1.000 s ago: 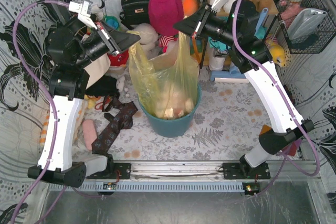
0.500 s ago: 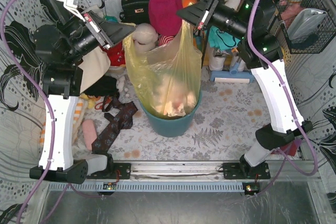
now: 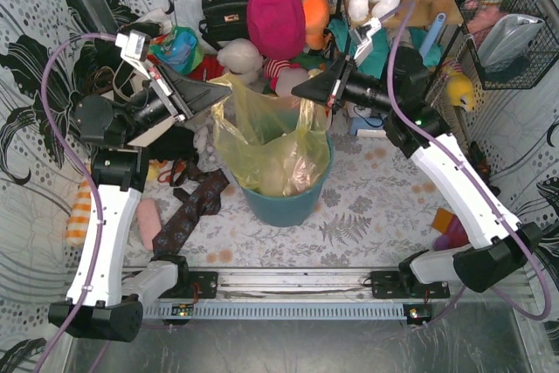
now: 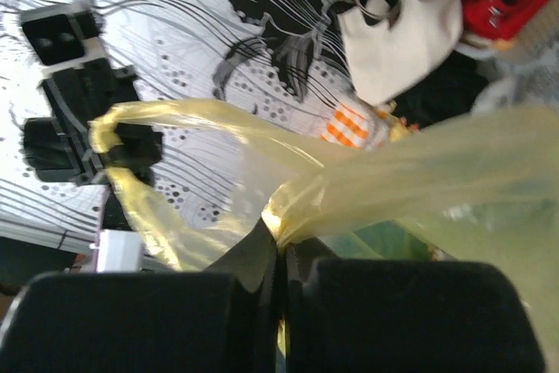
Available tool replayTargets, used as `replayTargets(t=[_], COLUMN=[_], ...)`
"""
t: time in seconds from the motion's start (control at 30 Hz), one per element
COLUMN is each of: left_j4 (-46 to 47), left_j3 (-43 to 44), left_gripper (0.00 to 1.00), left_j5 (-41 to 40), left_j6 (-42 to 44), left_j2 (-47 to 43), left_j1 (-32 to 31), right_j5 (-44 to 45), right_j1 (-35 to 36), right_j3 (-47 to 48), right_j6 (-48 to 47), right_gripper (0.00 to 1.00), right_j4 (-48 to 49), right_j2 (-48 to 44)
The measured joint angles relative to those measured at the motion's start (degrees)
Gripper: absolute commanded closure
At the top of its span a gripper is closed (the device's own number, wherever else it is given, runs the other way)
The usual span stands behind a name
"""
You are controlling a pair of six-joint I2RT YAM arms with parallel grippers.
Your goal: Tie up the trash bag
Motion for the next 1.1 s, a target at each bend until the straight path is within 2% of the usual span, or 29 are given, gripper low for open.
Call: replayTargets(t=[0.07, 0.27, 0.37, 0.47, 0.67, 0.8, 0.97, 1.1], left_j4=[0.02, -0.50, 0.02, 0.00, -1.25, -4.22, -7.08, -9.38], left_j3=[1.79, 15.65, 17.49, 16.11, 7.74, 5.22, 5.68, 7.80], left_gripper=[0.98, 0.98, 0.98, 0.98, 0.97, 0.96, 0.96, 0.96], left_j5=[0.13, 0.37, 0.17, -0.39, -1.57, -2.19, -2.64, -3.08], left_j6=[-0.61, -0.70, -0.61, -0.20, 1.27, 2.91, 5.14, 6.86], left_j2=[1.29, 6.56, 6.10, 4.70, 1.88, 2.01, 2.45, 2.58], left_j1=[0.00, 0.00, 0.00, 0.00, 0.00, 0.00, 0.00, 0.00], right_j5=[-0.57, -1.81, -2.58, -2.49, -1.16, 0.33, 1.86, 3.08], right_j1=[0.00, 0.02, 0.02, 0.02, 0.02, 0.00, 0.02, 0.02], right_j3=[3.17, 23.08, 26.91, 25.62, 16.57, 15.37, 16.94, 22.80], right_j6=[0.46, -0.22, -0.70, -1.11, -2.29, -3.69, -6.16, -9.57], right_gripper=[1.00, 1.00, 1.00, 1.00, 1.00, 0.99, 0.69, 0.55], right_j4=[-0.50, -2.43, -3.39, -4.96, -10.05, -14.56, -18.86, -24.96], right_j2=[0.50, 4.70, 4.59, 3.58, 1.75, 1.84, 1.81, 2.80])
